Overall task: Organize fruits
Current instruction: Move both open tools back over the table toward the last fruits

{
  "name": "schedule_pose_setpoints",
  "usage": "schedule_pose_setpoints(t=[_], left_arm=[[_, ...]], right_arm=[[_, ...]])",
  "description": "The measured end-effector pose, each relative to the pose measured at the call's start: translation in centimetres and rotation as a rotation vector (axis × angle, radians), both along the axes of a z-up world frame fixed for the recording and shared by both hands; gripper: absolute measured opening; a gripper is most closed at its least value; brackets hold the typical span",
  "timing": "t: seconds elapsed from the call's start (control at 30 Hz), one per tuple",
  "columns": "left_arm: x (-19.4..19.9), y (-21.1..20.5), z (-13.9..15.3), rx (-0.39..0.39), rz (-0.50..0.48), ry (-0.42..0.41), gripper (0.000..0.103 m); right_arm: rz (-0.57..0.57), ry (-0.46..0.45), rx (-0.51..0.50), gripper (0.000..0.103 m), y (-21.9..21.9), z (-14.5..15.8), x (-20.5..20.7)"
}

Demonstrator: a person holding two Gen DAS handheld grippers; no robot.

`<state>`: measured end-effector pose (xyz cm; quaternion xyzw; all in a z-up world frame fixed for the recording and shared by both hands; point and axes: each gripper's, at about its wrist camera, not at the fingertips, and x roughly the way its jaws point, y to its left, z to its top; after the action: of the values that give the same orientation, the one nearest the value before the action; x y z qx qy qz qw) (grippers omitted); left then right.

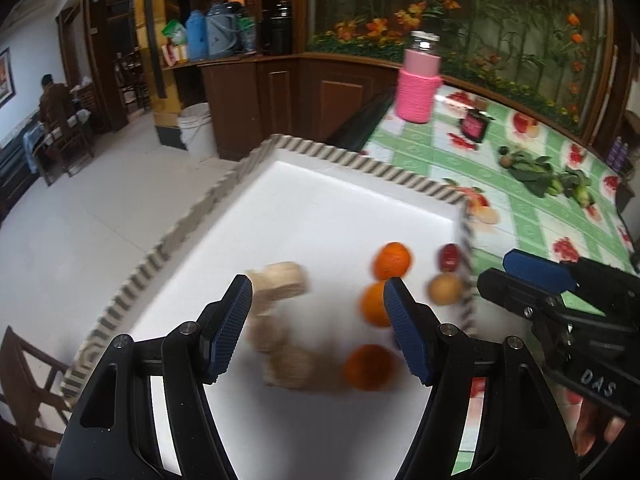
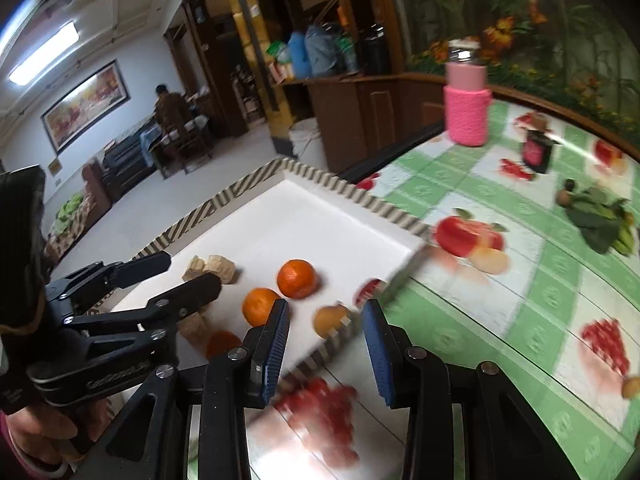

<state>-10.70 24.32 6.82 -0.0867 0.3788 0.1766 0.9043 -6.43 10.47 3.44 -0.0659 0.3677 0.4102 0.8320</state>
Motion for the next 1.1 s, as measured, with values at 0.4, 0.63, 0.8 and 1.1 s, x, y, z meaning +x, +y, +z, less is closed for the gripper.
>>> schedule_pose_setpoints(t=[0.4, 0.63, 0.8, 1.1], left_arm=[[3.0, -8.9, 1.1, 0.05, -0.166, -0.048, 0.069], [4.8, -13.4, 0.6, 0.043, -0.257, -0.034, 0.069], [5.7, -16.9, 0.6, 0.059, -0.325, -0.034, 0.069], [7.2, -20.6, 0.5, 0.077, -0.397, -0.021, 0.069]], right_arm=[[-0.177, -0.028, 0.006, 0.037, -9.6, 0.5, -1.0], [-0.31, -0.024, 0.012, 0.037, -16.3, 0.1, -1.3], [-0.414, -0.028, 0.018, 0.037, -21.1, 0.3, -1.2], [-0.534, -0.011, 0.014, 0.037, -27.2, -0.8, -0.9]])
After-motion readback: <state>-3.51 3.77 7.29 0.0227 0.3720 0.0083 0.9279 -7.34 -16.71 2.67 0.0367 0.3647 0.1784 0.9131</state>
